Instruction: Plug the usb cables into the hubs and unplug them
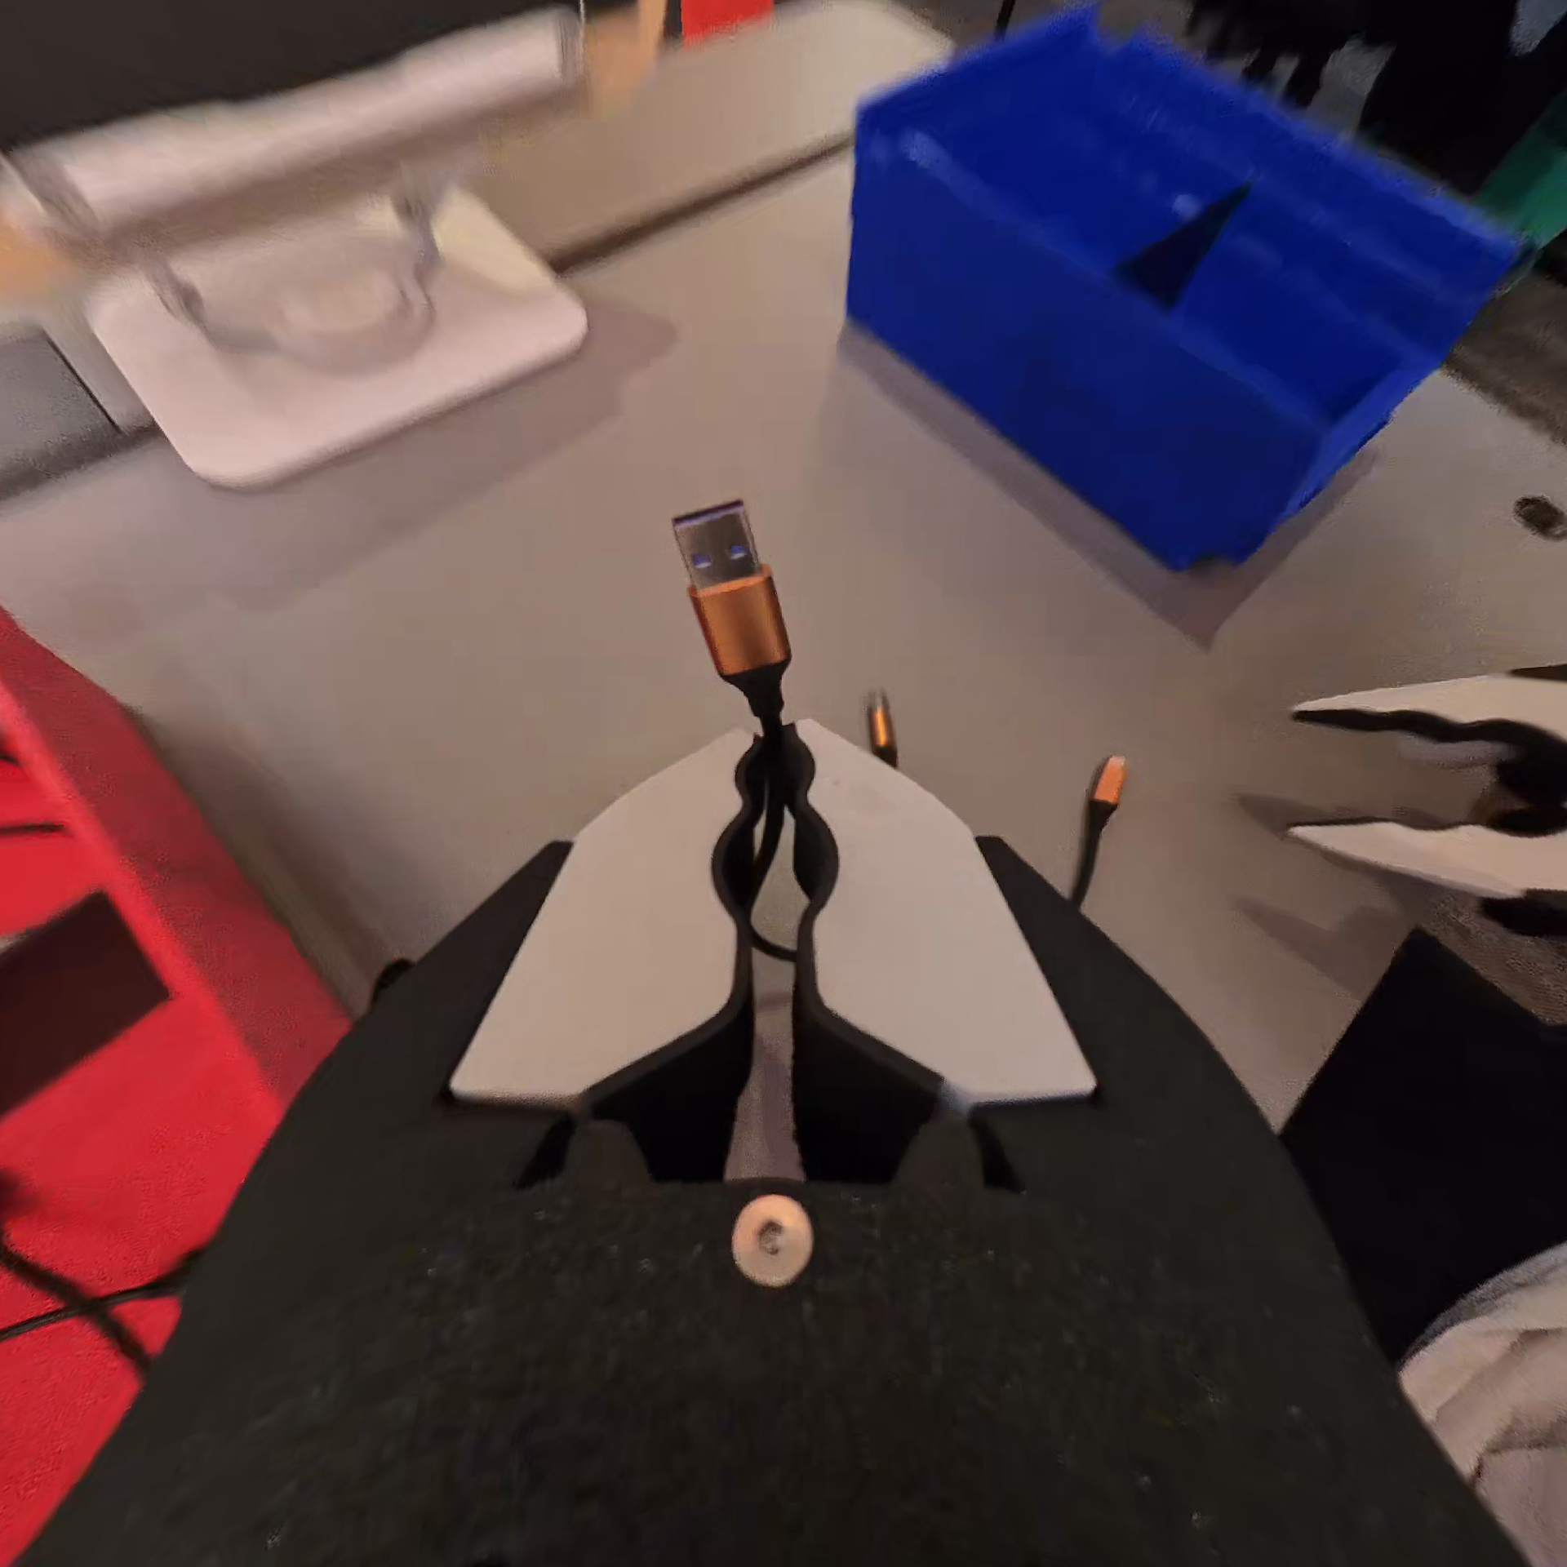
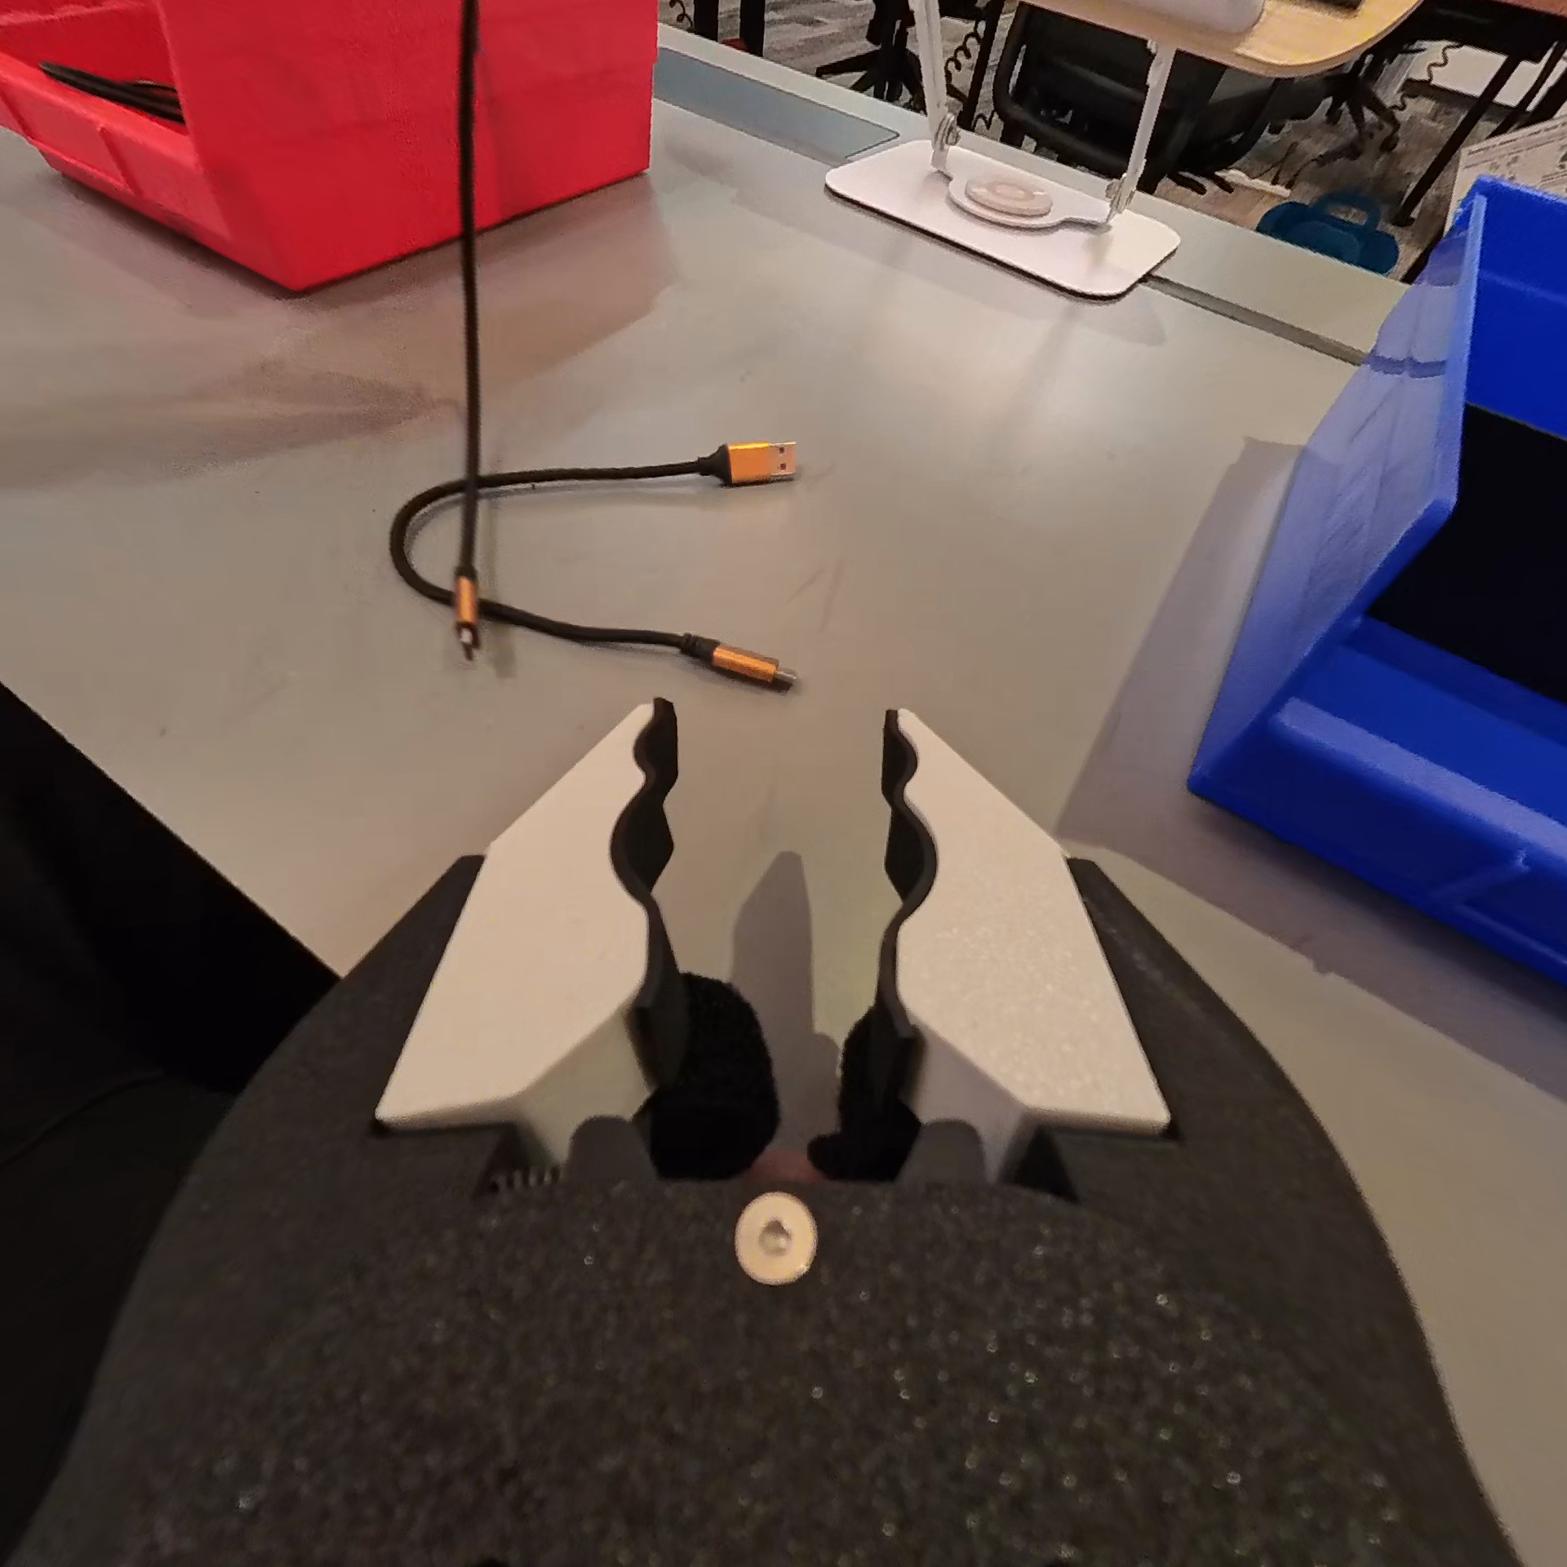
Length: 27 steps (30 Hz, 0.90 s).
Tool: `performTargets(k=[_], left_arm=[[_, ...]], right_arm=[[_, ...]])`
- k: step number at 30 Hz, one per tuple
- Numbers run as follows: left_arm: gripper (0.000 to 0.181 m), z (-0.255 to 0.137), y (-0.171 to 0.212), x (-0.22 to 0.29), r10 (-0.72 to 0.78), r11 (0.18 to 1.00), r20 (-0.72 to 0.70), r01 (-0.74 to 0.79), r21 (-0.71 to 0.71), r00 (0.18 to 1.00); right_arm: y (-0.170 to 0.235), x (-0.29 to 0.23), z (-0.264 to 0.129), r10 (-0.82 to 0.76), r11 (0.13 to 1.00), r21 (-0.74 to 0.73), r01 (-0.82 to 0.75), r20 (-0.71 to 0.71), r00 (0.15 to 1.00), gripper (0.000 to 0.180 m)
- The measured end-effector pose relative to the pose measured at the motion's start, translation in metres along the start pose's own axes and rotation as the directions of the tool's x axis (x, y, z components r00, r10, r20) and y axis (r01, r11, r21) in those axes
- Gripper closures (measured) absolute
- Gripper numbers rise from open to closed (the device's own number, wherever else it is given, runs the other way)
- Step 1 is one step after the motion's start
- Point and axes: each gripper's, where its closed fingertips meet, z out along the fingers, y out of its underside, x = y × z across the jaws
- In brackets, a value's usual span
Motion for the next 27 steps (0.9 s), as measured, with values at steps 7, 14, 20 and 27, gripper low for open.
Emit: performTargets(k=[7,14,20,27], left_arm=[[0.178,0.047,0.086,0.016,0.071,0.969,-0.018,-0.073,-0.237,0.997],[0.174,0.044,0.108,0.038,0.015,0.974,-0.115,-0.041,-0.225,0.993],[0.153,0.005,0.081,0.06,0.038,0.999,-0.299,-0.037,0.009,0.954],[0.13,-0.093,0.028,0.015,0.268,0.936,-0.272,-0.183,0.3,0.924]], right_arm=[[0.003,0.002,-0.002,-0.008,1.0,-0.008,0.008,-0.013,1.0,0.132],[0.005,0.002,-0.003,-0.011,1.0,-0.015,0.01,-0.018,1.0,0.132],[0.005,0.004,-0.004,-0.006,1.0,-0.014,0.006,-0.021,1.0,0.132],[0.006,0.006,-0.003,-0.011,1.0,-0.015,0.011,-0.023,1.0,0.132]])
